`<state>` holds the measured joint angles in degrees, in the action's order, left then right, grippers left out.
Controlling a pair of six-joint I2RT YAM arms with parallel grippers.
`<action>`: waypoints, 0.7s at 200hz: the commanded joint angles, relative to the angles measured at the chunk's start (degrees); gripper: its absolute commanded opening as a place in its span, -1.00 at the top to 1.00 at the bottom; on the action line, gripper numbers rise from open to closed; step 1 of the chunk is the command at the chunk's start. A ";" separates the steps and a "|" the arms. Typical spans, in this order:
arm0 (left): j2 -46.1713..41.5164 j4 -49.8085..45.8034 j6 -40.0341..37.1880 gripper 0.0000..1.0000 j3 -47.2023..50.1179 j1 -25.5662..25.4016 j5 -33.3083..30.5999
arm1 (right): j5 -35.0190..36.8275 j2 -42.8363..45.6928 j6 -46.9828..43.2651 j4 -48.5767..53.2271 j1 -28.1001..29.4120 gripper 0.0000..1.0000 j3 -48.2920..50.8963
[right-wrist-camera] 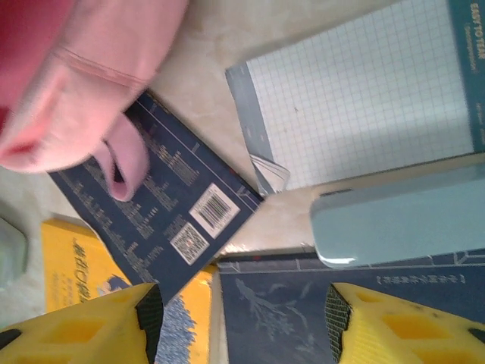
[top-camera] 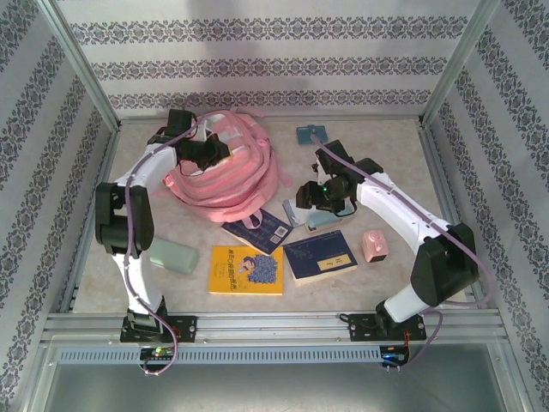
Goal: Pack the student bag
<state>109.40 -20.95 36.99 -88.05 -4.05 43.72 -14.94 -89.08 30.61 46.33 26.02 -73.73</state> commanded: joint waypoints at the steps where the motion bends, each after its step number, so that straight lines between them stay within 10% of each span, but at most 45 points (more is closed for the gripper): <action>1: -5.70 15.31 20.59 1.00 2.57 0.12 -4.21 | -3.61 -1.71 5.45 -3.28 0.11 -0.18 -2.90; 90: -4.70 17.18 30.74 1.00 1.74 -2.98 -0.88 | -9.27 -20.54 19.64 -12.82 2.67 0.26 -21.15; 140: -2.43 10.09 25.67 1.00 -0.62 -2.97 3.30 | -15.14 -24.91 31.94 -34.97 2.37 0.27 -19.03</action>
<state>106.48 -8.82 66.08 -85.84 -6.66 42.85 -26.11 -113.56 54.70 26.52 28.60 -93.89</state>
